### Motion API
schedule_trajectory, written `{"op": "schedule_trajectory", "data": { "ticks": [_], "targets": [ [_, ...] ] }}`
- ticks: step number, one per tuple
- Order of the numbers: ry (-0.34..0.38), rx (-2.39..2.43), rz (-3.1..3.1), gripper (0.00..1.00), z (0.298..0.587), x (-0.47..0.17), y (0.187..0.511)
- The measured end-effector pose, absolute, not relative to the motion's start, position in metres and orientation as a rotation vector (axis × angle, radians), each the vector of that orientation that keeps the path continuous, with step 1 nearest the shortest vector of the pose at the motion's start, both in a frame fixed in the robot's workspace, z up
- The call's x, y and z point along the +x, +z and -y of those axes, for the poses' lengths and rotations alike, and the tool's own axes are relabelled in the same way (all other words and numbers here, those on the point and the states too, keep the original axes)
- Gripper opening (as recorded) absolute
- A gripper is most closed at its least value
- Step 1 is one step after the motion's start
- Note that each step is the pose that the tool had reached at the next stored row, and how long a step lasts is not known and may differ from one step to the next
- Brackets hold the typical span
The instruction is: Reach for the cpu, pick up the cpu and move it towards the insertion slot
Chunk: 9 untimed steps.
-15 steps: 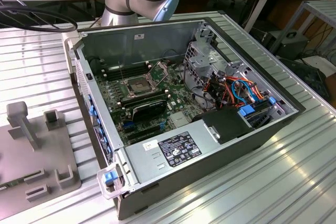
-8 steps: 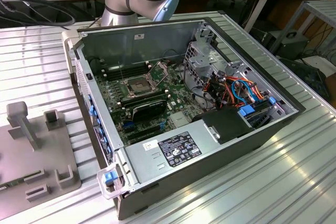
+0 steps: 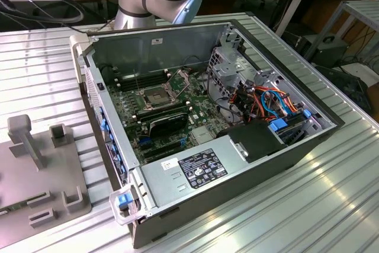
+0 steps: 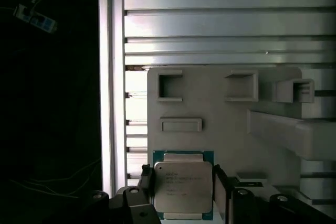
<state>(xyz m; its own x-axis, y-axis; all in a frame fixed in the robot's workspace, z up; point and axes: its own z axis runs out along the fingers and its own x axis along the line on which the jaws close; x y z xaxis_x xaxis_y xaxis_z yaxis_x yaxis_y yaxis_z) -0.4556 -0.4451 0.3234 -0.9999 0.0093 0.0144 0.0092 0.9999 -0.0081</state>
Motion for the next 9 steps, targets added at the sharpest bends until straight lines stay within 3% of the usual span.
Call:
{"op": "schedule_trajectory", "data": {
  "ticks": [9],
  "targets": [
    [0.013, -0.014, 3.127, 0.55, 0.445, -0.456, 0.34]
  ]
}}
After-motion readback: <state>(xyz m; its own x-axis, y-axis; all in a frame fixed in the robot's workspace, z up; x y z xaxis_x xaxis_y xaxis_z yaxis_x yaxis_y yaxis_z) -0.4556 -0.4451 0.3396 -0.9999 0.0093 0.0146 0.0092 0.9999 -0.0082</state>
